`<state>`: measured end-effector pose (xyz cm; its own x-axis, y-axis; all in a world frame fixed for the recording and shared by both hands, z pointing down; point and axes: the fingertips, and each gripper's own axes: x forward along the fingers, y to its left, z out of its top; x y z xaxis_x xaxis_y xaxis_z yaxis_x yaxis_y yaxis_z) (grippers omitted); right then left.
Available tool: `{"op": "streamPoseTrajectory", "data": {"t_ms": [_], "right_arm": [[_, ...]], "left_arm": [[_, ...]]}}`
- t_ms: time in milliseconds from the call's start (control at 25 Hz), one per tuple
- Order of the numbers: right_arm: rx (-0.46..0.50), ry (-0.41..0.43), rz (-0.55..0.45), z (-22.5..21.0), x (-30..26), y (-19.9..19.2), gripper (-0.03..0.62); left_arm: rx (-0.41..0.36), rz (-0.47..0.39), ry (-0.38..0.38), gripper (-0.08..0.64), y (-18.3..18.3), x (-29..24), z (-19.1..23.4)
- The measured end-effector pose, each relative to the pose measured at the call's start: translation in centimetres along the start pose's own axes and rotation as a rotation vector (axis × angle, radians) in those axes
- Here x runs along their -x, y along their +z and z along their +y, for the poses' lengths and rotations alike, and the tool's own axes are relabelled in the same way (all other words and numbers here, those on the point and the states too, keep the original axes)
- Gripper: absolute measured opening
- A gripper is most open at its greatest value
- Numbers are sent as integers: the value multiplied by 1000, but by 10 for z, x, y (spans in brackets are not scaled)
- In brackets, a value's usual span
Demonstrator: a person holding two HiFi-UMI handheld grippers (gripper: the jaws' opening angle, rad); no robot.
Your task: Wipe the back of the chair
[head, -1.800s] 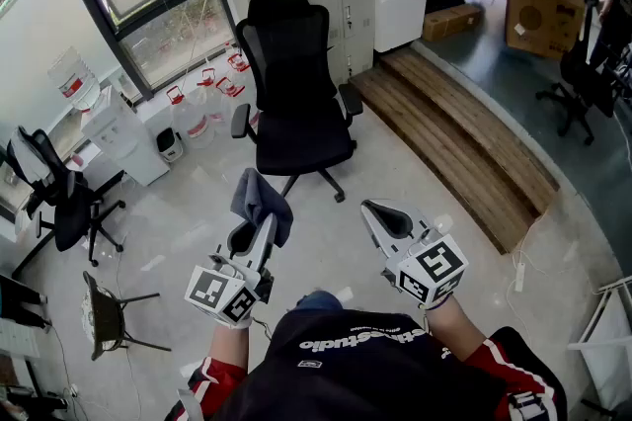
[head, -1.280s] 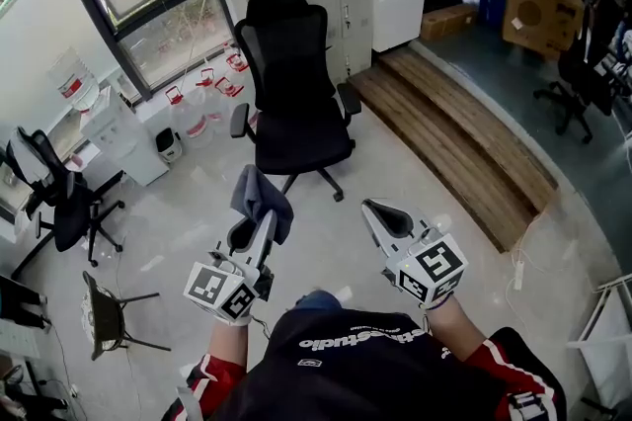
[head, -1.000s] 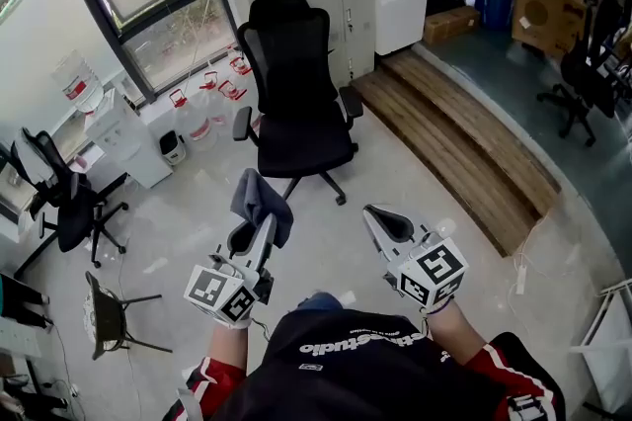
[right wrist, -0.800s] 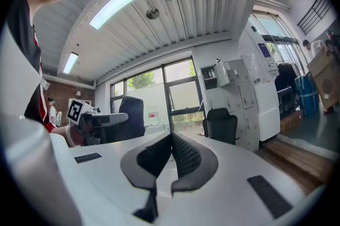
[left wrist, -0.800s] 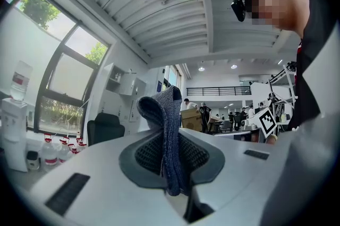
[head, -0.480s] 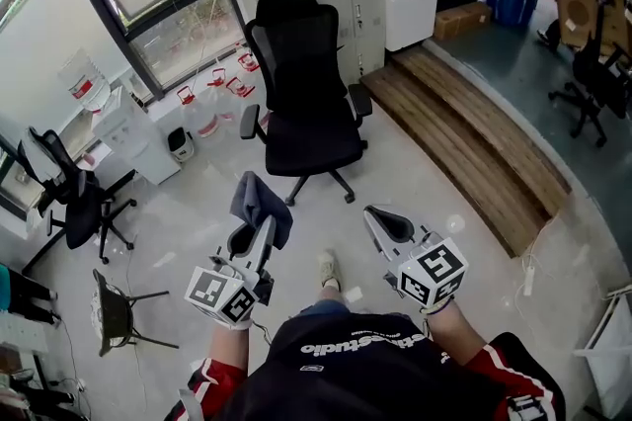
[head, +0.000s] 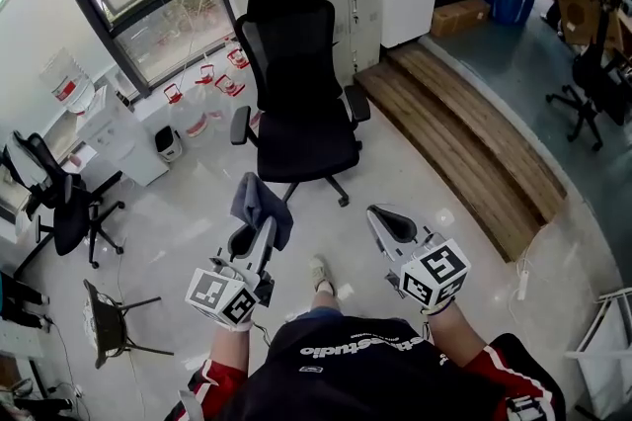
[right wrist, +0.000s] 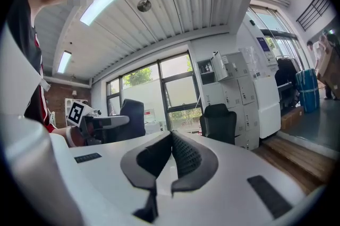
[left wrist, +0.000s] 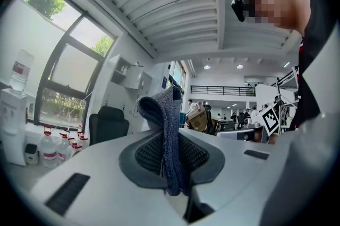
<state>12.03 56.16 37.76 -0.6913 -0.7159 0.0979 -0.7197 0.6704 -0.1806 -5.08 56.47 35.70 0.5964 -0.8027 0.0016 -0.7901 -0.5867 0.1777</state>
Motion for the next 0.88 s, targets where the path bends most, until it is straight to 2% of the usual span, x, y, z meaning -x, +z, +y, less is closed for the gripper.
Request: {"op": "streamPoseTrajectory", "data": {"t_ms": [480,880], "right_arm": [[44,-15,-9,-71,-152,61,14],[81,-32,-13,-93,-264,97,14]], "left_arm": [[8,-25,-30,57,46,-104,132],[29,-62,-67,57,77,-157,237]]}}
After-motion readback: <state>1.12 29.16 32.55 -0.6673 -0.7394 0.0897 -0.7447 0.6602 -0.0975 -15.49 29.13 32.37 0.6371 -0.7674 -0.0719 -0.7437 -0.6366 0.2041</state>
